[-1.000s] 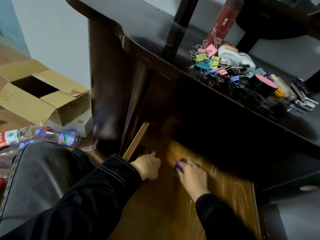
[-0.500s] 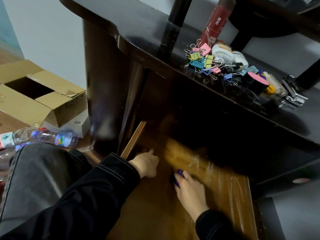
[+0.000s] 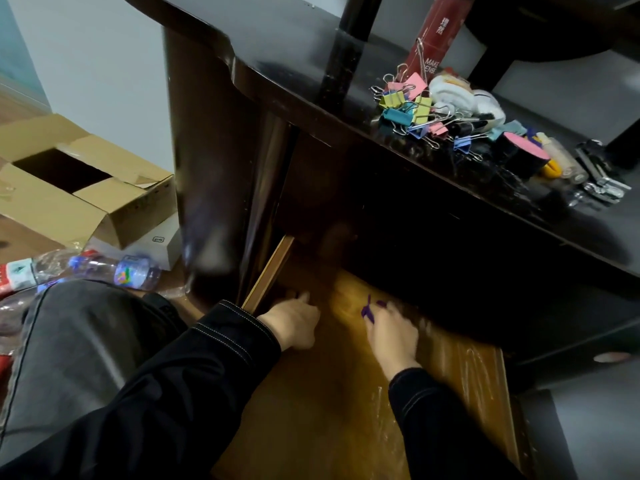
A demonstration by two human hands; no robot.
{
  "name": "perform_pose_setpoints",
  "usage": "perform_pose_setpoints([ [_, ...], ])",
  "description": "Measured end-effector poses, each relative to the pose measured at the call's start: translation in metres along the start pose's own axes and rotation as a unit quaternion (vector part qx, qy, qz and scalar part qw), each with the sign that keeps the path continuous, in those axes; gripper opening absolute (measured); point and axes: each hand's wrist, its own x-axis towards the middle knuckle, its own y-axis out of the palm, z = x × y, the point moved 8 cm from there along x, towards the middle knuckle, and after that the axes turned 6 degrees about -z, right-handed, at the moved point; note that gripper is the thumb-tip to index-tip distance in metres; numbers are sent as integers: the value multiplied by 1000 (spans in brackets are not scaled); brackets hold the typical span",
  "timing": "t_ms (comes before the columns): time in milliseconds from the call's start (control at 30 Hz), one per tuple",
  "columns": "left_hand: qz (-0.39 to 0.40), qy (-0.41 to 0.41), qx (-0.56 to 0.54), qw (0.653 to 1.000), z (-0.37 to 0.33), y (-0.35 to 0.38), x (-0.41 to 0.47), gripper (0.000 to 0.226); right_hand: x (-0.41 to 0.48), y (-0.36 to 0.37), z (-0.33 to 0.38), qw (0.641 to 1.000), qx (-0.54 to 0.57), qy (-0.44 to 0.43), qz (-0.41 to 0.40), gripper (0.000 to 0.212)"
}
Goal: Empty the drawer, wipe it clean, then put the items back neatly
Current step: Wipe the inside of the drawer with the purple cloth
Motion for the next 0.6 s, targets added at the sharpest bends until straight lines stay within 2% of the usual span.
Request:
perform_pose_setpoints([
  [167,0,1,6,1000,0,1,-1,57,-76,7,18,993,41,-111,25,42],
  [267,2,-3,6,1000,1,3,1,58,-54,4,6,995,47,-87,17,39],
  [367,-1,-8,-1,1000,3,5,5,57,-2,2,-15,1000,19,-4,-6,35],
  [467,-4,-10,-4,1000,4,7,8,58,34,14,-28,998,22,55,34,39],
  [533,-1,-10,-2,1000,4,6,9,59,36,13,-25,997,8,60,39,38],
  [600,1,-8,2,1000,3,6,8,59,20,3,-14,1000,-7,28,10,31],
])
